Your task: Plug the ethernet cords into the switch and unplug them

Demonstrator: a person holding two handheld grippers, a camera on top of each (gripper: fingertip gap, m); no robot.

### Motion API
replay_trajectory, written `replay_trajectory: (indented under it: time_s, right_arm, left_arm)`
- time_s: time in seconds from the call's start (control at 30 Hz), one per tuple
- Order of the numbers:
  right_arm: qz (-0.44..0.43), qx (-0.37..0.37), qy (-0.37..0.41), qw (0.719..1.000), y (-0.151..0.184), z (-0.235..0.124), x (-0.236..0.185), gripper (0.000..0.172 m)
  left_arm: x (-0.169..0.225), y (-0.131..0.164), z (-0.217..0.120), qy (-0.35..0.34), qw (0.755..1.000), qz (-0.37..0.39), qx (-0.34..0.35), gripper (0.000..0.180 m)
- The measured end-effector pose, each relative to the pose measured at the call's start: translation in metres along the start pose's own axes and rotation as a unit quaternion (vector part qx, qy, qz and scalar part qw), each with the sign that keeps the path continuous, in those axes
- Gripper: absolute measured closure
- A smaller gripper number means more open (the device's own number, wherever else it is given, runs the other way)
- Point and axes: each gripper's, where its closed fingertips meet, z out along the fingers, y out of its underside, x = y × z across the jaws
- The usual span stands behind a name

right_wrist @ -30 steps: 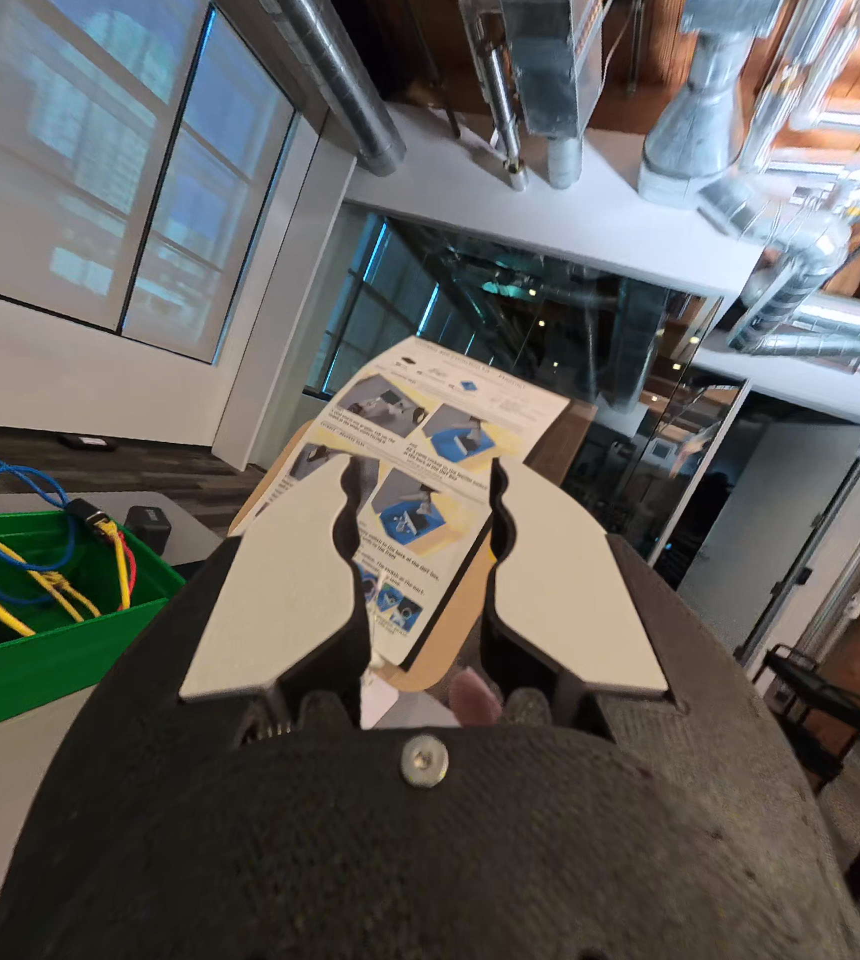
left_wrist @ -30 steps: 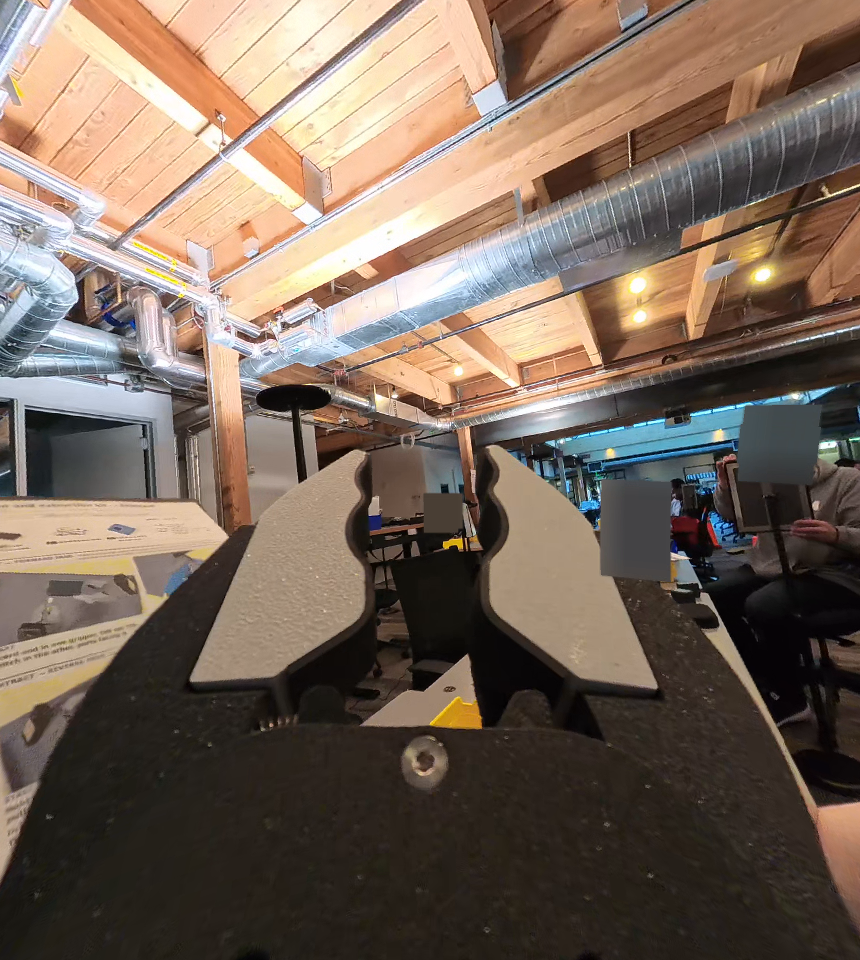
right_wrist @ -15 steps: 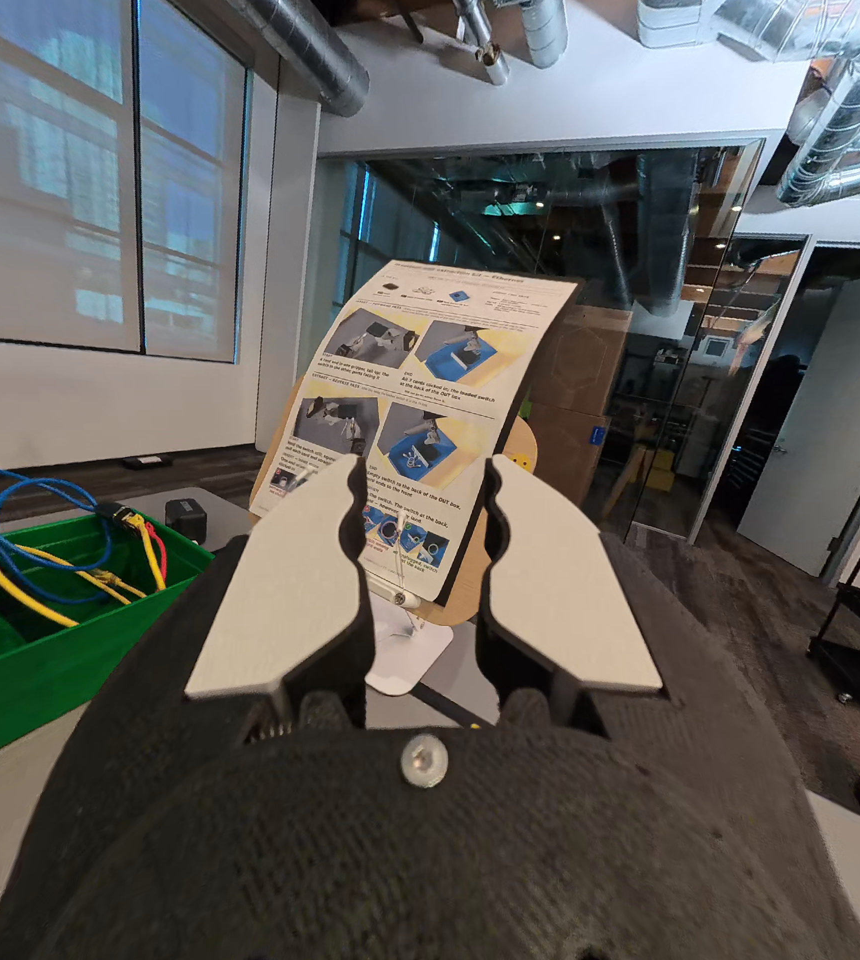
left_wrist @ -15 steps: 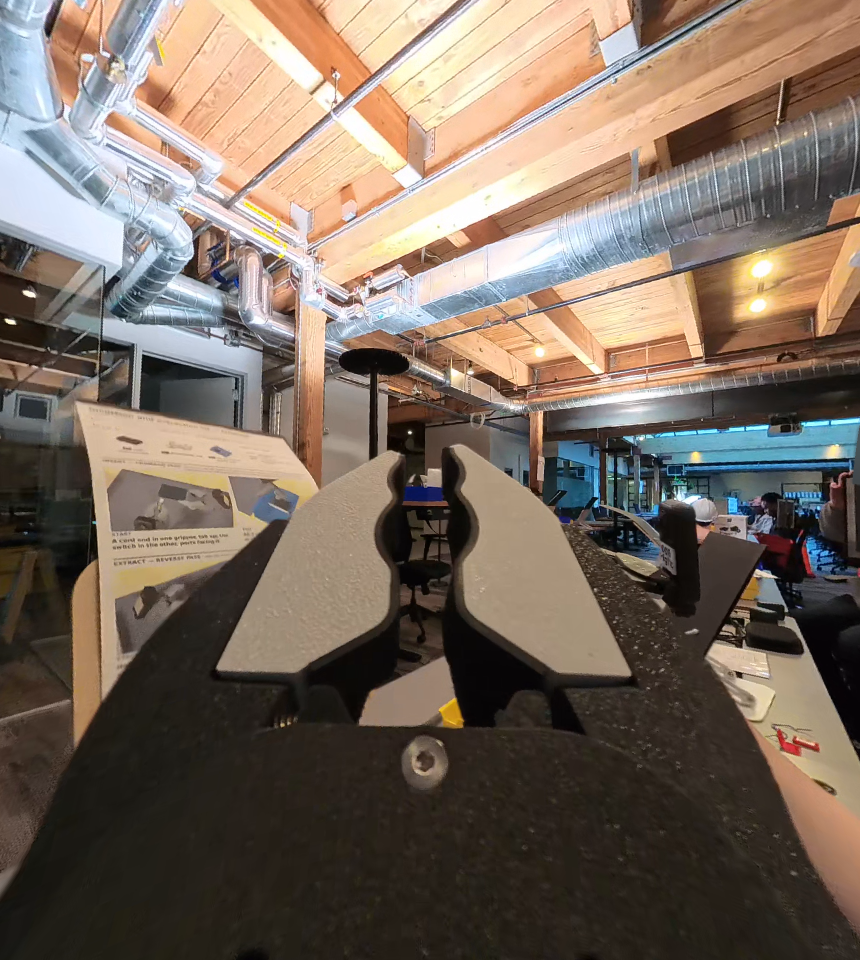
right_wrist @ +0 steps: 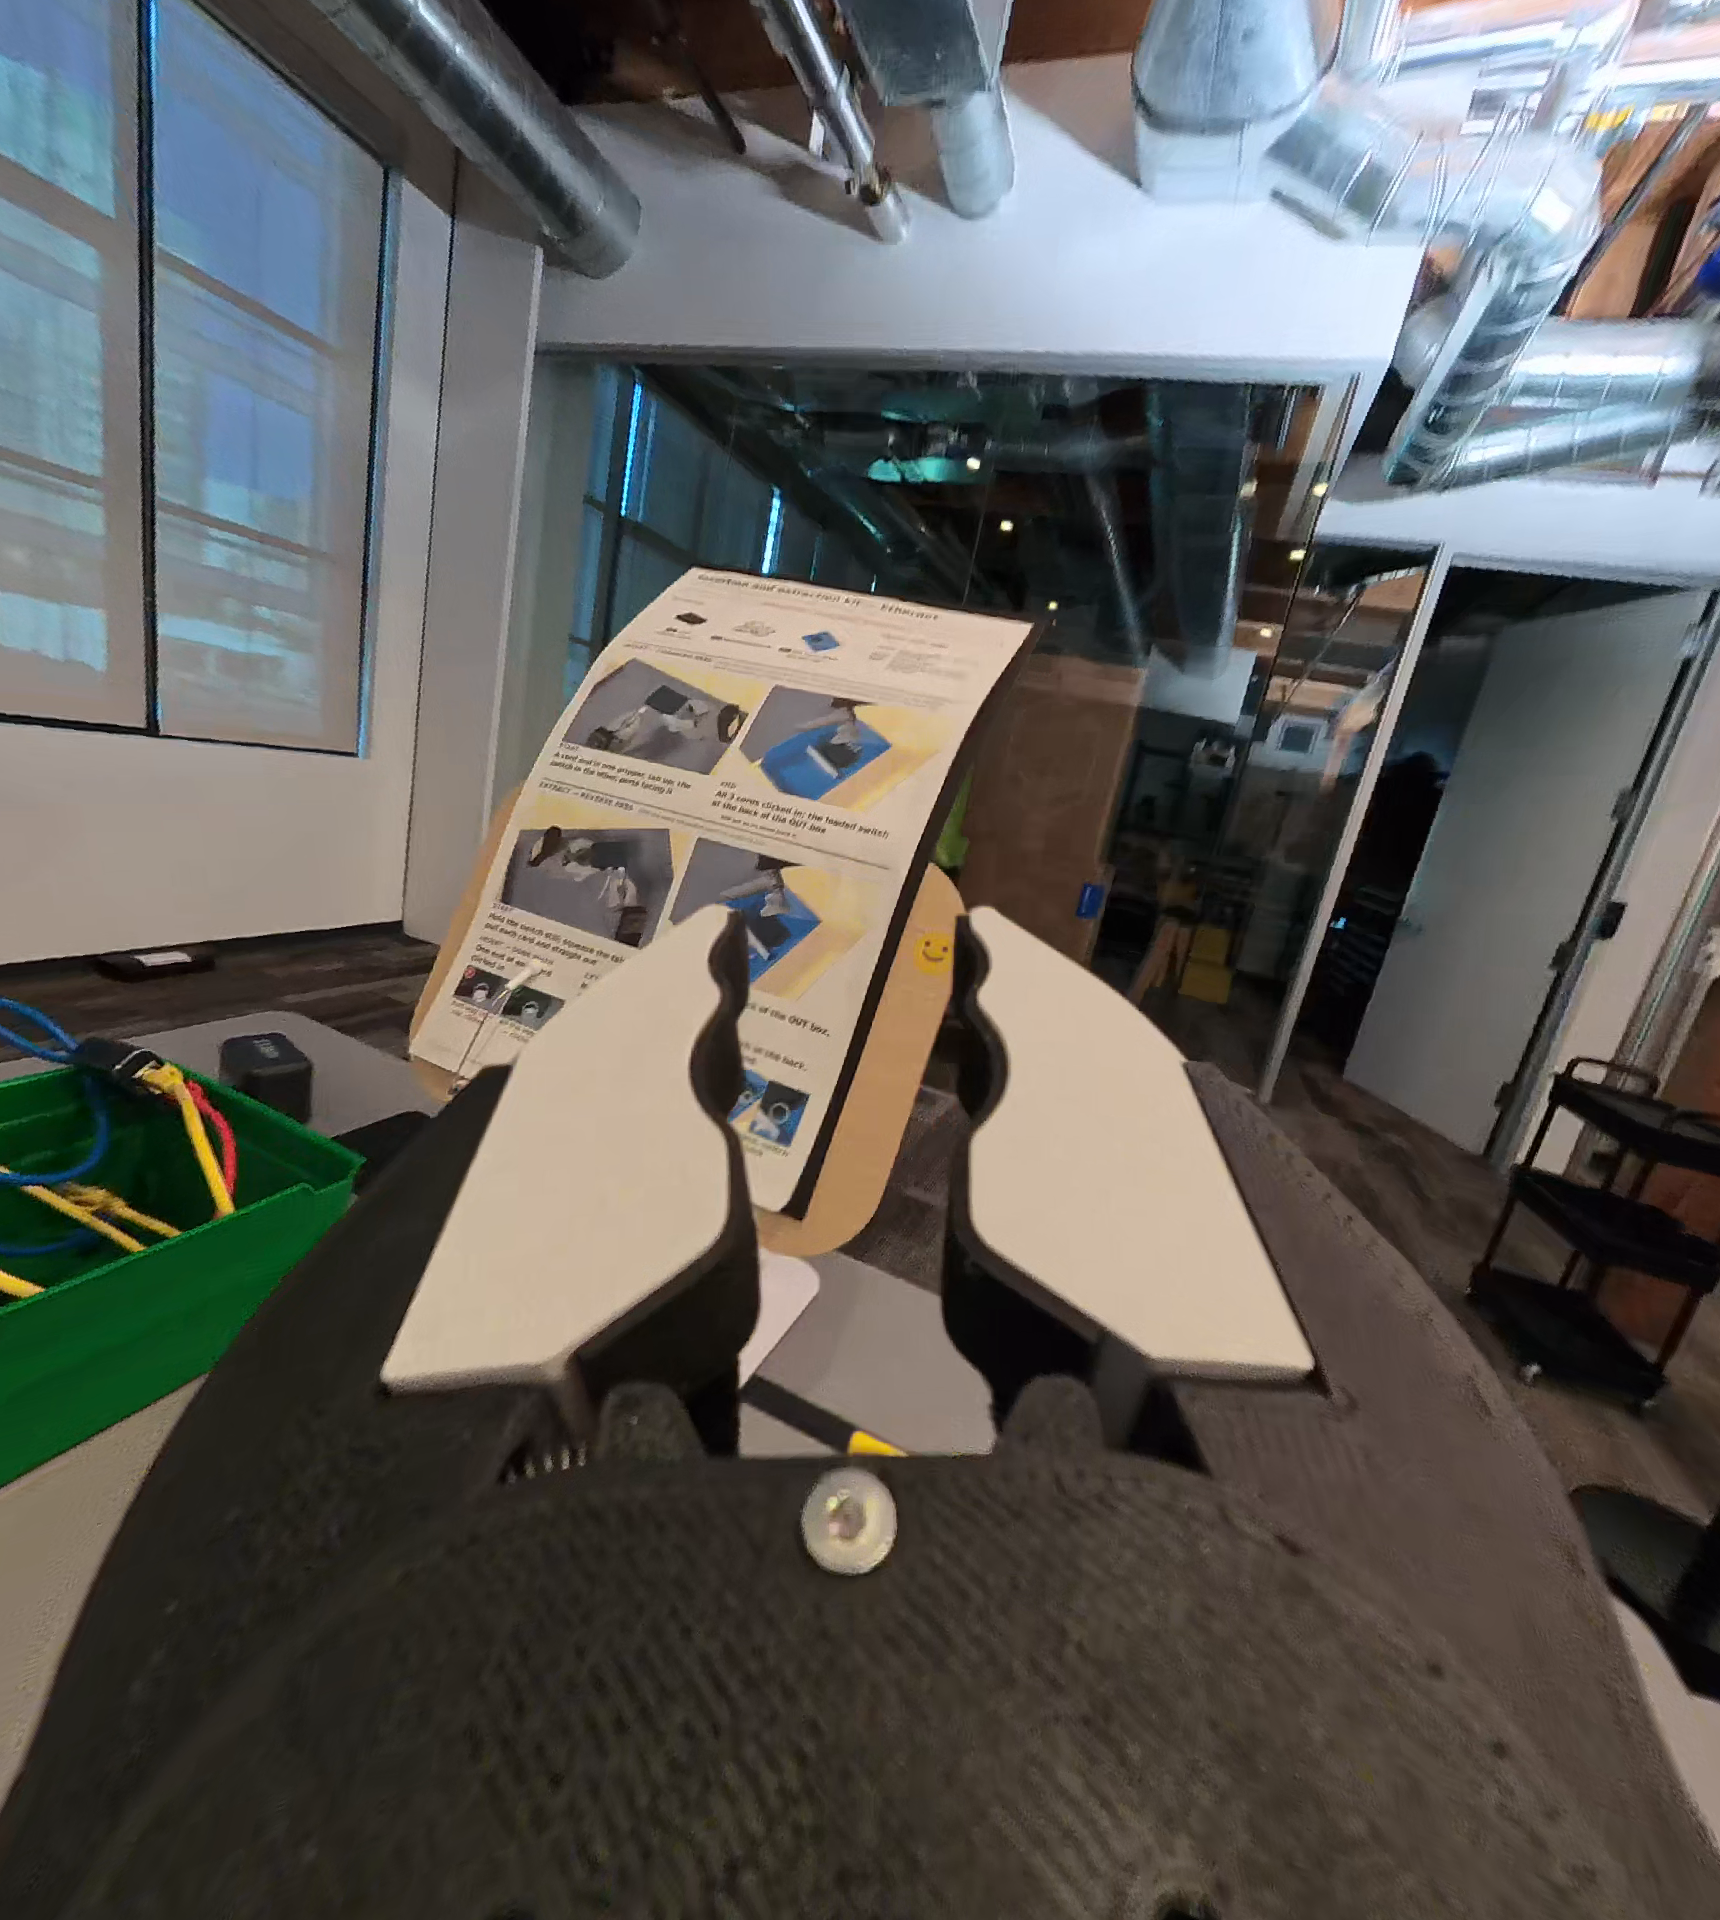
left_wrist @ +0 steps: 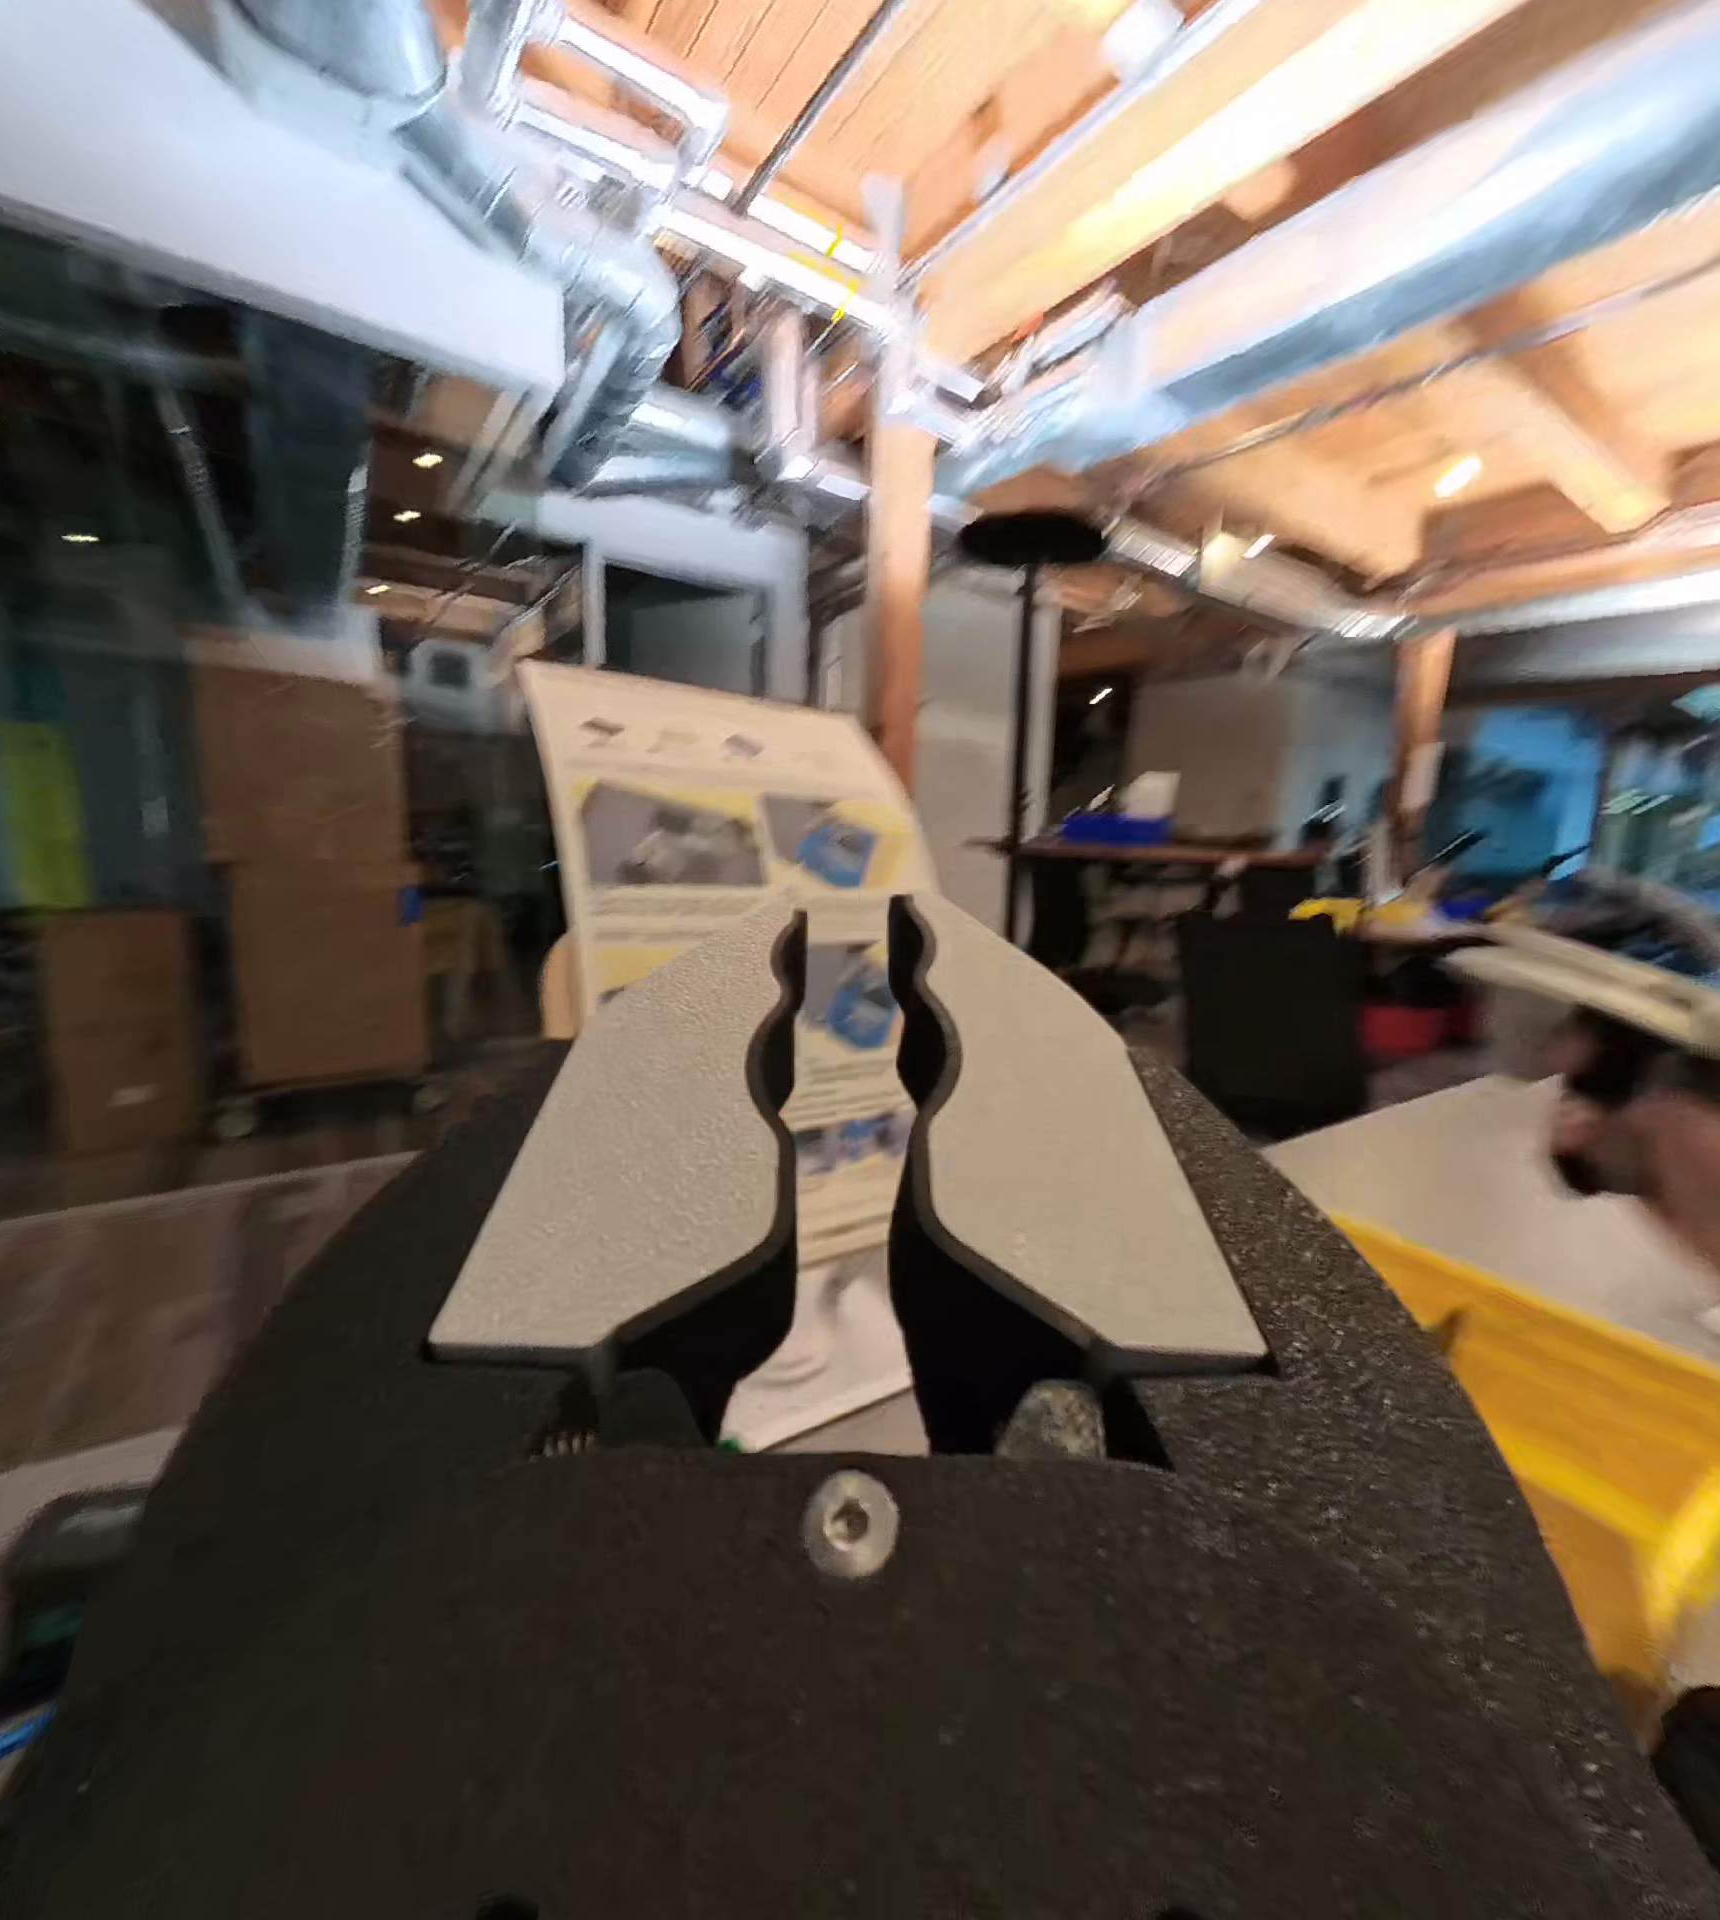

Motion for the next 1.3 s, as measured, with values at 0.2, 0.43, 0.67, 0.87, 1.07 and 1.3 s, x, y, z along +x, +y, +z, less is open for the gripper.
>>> replay_trajectory:
  time_s: [0.2, 0.43, 0.67, 0.87, 1.07, 1.3]
  right_arm:
    - [-0.009, 0.031, -0.016, 0.999, -0.009, -0.011, 0.007, 0.123]
    - [-0.021, 0.086, 0.010, 0.996, -0.025, -0.025, 0.019, 0.124]
    - [-0.034, 0.070, -0.025, 0.997, -0.020, -0.024, 0.011, 0.127]
    - [-0.030, 0.070, -0.039, 0.996, -0.022, -0.023, 0.004, 0.156]
    - [-0.039, 0.023, 0.006, 0.999, -0.017, -0.021, 0.012, 0.164]
    - [-0.059, -0.006, 0.030, 0.998, -0.009, -0.017, 0.016, 0.163]
  left_arm:
    - [-0.012, 0.029, 0.011, -0.047, 0.992, 0.088, -0.083, 0.161]
    - [-0.009, 0.032, 0.019, -0.073, 0.983, 0.151, -0.079, 0.150]
    - [-0.008, 0.021, 0.013, -0.086, 0.981, 0.168, -0.051, 0.157]
    - [0.001, 0.000, 0.006, -0.068, 0.986, 0.153, 0.007, 0.160]
    - [0.032, -0.021, -0.007, 0.034, 0.992, 0.103, 0.065, 0.180]
    - [0.023, -0.022, -0.009, 0.004, 0.992, 0.112, 0.060, 0.180]
